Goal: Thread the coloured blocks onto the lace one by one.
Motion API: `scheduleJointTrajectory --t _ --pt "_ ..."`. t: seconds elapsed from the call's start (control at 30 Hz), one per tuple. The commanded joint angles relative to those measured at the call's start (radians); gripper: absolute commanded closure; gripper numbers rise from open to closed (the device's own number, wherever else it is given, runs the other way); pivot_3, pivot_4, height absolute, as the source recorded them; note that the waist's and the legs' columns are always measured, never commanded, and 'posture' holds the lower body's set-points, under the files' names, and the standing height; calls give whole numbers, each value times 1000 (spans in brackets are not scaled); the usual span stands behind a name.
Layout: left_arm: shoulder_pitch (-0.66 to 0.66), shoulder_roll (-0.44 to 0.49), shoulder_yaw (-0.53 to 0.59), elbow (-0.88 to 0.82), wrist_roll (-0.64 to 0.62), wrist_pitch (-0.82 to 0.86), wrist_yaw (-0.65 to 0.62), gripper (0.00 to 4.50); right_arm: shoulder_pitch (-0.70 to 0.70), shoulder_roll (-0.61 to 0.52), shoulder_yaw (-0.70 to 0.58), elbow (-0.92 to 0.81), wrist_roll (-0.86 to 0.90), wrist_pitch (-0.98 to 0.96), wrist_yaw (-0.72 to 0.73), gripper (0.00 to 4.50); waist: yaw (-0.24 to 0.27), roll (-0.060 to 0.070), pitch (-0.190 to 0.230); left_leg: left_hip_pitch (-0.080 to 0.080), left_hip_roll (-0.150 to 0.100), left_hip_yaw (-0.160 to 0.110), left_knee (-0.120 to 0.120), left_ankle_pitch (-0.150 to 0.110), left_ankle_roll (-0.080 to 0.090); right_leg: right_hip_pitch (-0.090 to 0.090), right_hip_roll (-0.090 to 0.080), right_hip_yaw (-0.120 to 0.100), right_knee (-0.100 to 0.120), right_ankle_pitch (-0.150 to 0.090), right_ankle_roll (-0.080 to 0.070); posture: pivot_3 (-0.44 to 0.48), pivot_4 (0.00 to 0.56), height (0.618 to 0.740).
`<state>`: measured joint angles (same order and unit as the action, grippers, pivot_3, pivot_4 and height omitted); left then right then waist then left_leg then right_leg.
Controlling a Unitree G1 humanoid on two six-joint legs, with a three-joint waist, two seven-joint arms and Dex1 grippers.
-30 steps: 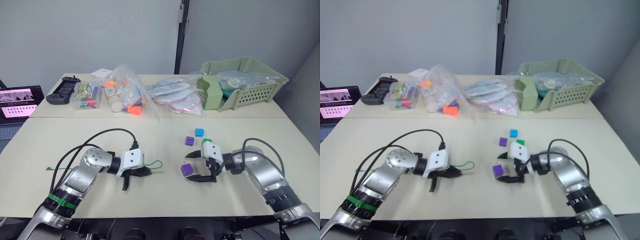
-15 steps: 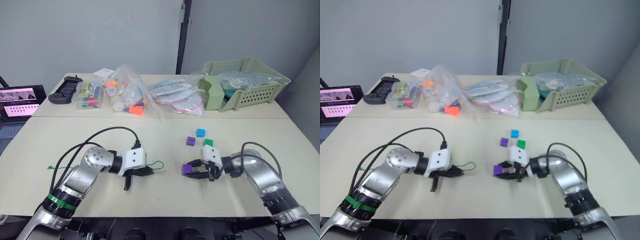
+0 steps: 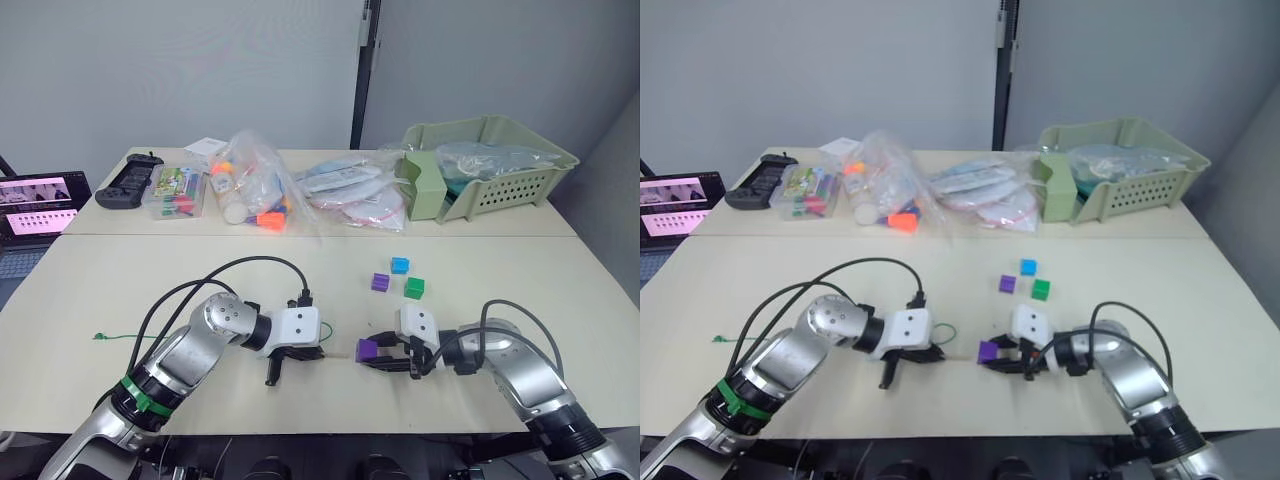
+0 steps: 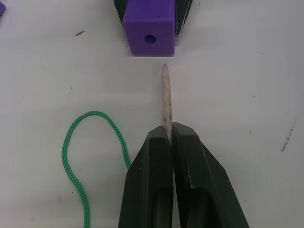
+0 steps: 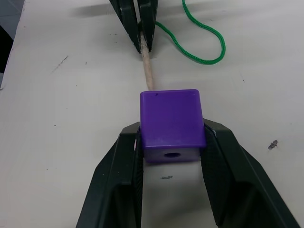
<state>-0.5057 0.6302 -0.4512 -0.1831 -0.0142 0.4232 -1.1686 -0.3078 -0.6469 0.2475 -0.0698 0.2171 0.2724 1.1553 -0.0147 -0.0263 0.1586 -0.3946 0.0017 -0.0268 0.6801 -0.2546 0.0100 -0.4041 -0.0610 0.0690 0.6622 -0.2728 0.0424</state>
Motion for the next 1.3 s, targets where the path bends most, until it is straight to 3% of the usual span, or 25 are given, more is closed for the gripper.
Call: scheduleJointTrajectory --t 0.03,1.3 --pt "-19 -13 6 -33 1 22 18 4500 10 -15 7 -28 -4 15 8 3347 0 0 0 0 0 0 0 0 0 0 0 0 0 0 0 0 150 740" --pt "-70 -11 -31 -76 5 140 2 4500 -11 9 57 -89 -36 98 -29 3347 -8 0 0 3 1 0 0 0 0 2 1 0 0 0 0 0 150 740"
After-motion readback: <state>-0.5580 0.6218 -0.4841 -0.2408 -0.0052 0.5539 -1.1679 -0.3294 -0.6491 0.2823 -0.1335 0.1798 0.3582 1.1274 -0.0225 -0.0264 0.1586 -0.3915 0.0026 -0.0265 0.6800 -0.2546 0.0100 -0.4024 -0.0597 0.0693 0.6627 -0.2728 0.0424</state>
